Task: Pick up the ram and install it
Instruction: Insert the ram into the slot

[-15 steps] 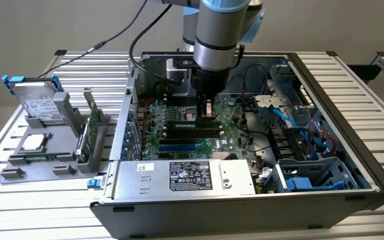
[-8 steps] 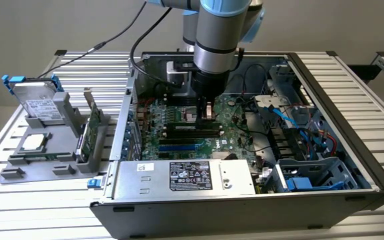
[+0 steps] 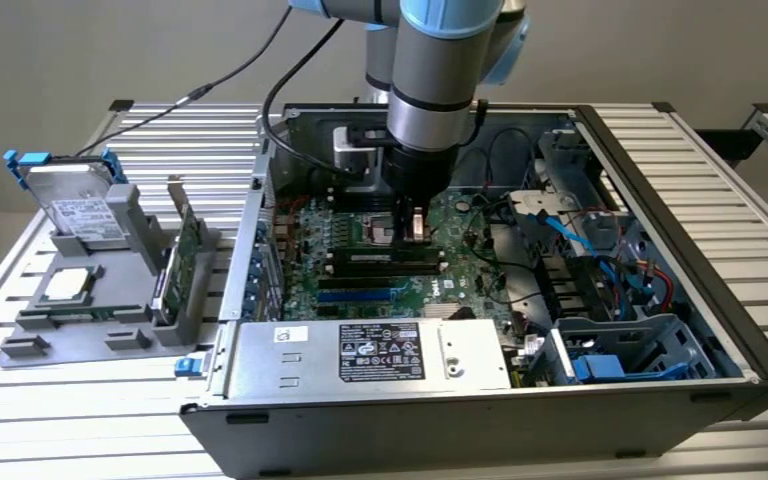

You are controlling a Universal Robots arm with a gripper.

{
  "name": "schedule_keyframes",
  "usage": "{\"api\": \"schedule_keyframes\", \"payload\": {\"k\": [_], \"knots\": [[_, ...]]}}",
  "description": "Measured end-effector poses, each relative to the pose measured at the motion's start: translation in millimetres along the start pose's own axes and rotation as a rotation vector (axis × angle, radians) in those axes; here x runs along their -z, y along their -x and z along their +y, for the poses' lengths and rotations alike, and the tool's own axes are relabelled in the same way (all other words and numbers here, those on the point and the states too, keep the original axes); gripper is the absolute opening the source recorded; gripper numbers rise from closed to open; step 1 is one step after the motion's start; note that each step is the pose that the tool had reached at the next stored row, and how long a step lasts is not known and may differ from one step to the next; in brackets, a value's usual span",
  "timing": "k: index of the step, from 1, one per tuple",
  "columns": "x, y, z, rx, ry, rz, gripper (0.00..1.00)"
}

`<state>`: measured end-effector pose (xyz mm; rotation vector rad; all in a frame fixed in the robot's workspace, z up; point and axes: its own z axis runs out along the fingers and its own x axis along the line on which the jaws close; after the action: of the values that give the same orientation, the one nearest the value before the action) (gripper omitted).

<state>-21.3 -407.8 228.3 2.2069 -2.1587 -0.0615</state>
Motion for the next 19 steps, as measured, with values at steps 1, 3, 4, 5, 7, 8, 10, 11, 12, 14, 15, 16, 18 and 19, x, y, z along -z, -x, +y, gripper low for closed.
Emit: {"api": "schedule_keyframes", "payload": {"k": [1, 3, 4, 5, 7, 8, 10, 11, 12, 14, 15, 16, 18, 19], "knots": [[-0.3, -0.2, 0.0, 0.001, 0.0001, 0.0002, 0.13], [-0.3, -0.2, 0.0, 0.001, 0.0004, 0.0004, 0.13], [-0.3, -0.3, 0.0, 0.002, 0.0006, 0.0005, 0.13], [-0.6, -0.6, 0.0, 0.003, 0.0011, 0.0002, 0.13], [-0.8, -1.3, -0.1, 0.006, 0.0035, 0.0004, 0.13], [-0.8, -1.3, 0.0, 0.007, 0.0048, 0.0006, 0.13], [-0.7, -1.3, 0.1, 0.007, 0.0055, 0.0007, 0.13], [-0.7, -1.3, 0.0, 0.008, 0.0056, 0.0007, 0.13], [-0.7, -1.3, -0.3, 0.01, 0.0056, 0.0008, 0.13], [-0.7, -1.4, -0.5, 0.014, 0.0056, 0.0011, 0.13], [-0.7, -1.4, -0.5, 0.015, 0.0056, 0.0012, 0.13], [-0.7, -1.4, -0.5, 0.015, 0.0056, 0.0012, 0.13], [-0.7, -1.4, -0.5, 0.016, 0.0055, 0.0011, 0.13], [-0.7, -1.4, -0.6, 0.016, 0.0056, 0.0013, 0.13]]}}
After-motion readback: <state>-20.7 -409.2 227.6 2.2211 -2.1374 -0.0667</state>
